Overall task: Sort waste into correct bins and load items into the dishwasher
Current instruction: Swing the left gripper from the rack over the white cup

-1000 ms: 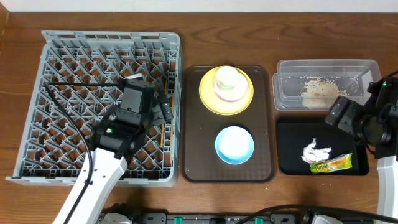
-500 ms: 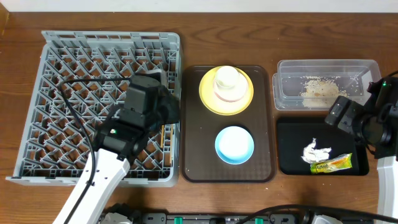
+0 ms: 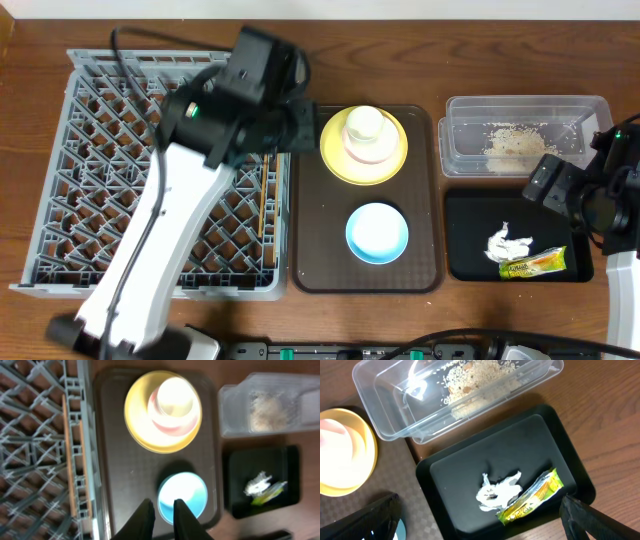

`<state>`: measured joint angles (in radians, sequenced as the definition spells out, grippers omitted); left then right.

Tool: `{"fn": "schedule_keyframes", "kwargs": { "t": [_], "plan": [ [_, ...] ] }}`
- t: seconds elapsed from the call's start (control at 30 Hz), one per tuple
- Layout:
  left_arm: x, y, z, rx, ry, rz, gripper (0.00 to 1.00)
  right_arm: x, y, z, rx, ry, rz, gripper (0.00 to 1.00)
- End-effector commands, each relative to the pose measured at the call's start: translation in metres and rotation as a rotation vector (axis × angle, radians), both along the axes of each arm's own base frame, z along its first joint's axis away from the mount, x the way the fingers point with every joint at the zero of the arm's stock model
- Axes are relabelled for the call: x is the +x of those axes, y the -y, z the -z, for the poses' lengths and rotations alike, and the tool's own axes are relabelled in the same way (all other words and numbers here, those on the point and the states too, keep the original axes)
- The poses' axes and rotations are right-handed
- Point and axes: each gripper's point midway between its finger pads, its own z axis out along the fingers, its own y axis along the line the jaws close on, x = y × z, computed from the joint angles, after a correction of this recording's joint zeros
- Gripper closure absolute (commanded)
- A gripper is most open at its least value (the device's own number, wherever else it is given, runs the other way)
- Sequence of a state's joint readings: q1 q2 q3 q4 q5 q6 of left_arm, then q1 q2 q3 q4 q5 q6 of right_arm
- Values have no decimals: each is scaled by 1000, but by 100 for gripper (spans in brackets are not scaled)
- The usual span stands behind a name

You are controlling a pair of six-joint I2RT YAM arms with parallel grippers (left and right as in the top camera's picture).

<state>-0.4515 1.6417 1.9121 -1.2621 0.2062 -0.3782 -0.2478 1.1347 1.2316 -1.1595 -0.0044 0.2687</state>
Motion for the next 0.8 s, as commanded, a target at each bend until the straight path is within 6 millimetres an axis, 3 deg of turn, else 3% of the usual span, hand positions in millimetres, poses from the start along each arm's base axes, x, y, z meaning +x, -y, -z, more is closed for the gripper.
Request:
{"fn": "schedule_keyframes", "kwargs": {
  "t": [0.0,0.1,0.37,0.53,0.77],
  "plan": [
    [17,17,24,72,-54,53,73,0,2,-5,-4,14,8,1],
    [22,40,54,100,-103,99,59,0,2,-5,-4,14,8,1],
    [34,107,121,157,-113,210,57,0,2,-5,-4,14,8,1],
    [54,130,145,243,-1,258,57,0,2,-5,-3,14,7,1],
    [77,151,163,318,135,340,58,0,2,-5,-4,14,8,1]
  ]
}}
